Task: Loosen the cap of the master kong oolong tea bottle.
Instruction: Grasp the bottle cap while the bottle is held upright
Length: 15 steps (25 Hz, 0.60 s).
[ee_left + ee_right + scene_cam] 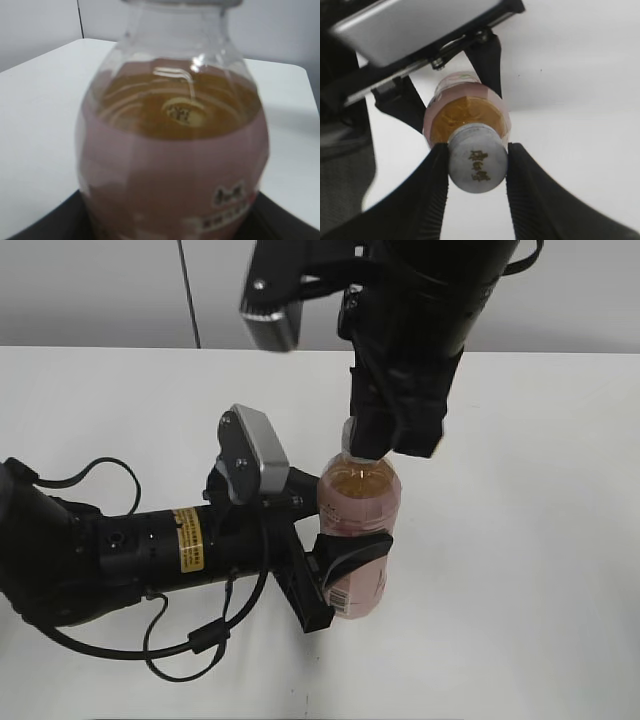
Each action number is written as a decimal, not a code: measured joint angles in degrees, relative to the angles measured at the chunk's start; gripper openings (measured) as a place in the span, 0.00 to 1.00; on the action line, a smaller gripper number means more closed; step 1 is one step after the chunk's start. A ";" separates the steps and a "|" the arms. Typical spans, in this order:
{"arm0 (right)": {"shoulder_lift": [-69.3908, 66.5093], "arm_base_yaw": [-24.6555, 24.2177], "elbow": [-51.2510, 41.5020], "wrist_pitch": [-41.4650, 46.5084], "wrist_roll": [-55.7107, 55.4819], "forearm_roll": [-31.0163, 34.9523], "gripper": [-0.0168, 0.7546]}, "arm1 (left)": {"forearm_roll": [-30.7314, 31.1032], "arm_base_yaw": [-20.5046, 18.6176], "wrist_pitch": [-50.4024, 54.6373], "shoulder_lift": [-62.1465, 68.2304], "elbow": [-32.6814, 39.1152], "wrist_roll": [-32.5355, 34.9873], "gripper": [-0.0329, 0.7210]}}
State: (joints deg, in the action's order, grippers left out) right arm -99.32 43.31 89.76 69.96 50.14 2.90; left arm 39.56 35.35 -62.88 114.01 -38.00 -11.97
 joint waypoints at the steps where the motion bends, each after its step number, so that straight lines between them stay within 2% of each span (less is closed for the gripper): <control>1: 0.07 0.00 0.00 0.00 7.19 -0.14 0.37 | 0.00 0.00 0.00 0.00 0.00 0.00 0.56; 3: 0.14 0.00 0.00 0.00 15.97 -0.38 0.37 | 0.00 0.00 0.00 0.00 0.00 0.07 0.56; 5: 0.14 0.00 0.00 0.00 19.63 -0.44 0.37 | 0.00 0.00 0.00 0.00 0.00 0.07 0.56; 8: 0.14 0.00 0.00 0.00 20.80 -0.17 0.37 | 0.00 0.00 0.00 0.00 0.00 0.07 0.56; 11: 0.14 0.00 0.00 -0.05 16.80 -0.10 0.39 | 0.06 0.00 0.00 0.00 0.00 0.13 0.56; 12: 0.14 0.00 0.00 -0.05 14.50 -0.10 0.45 | 0.06 0.00 0.00 0.00 0.00 0.13 0.56; 15: 0.14 0.00 0.23 0.00 3.59 -0.15 0.72 | -0.05 0.00 0.00 0.00 0.00 0.02 0.56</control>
State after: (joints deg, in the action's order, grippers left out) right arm -99.19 43.31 89.99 69.96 53.73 2.75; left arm 39.51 35.35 -62.88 114.01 -38.00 -11.95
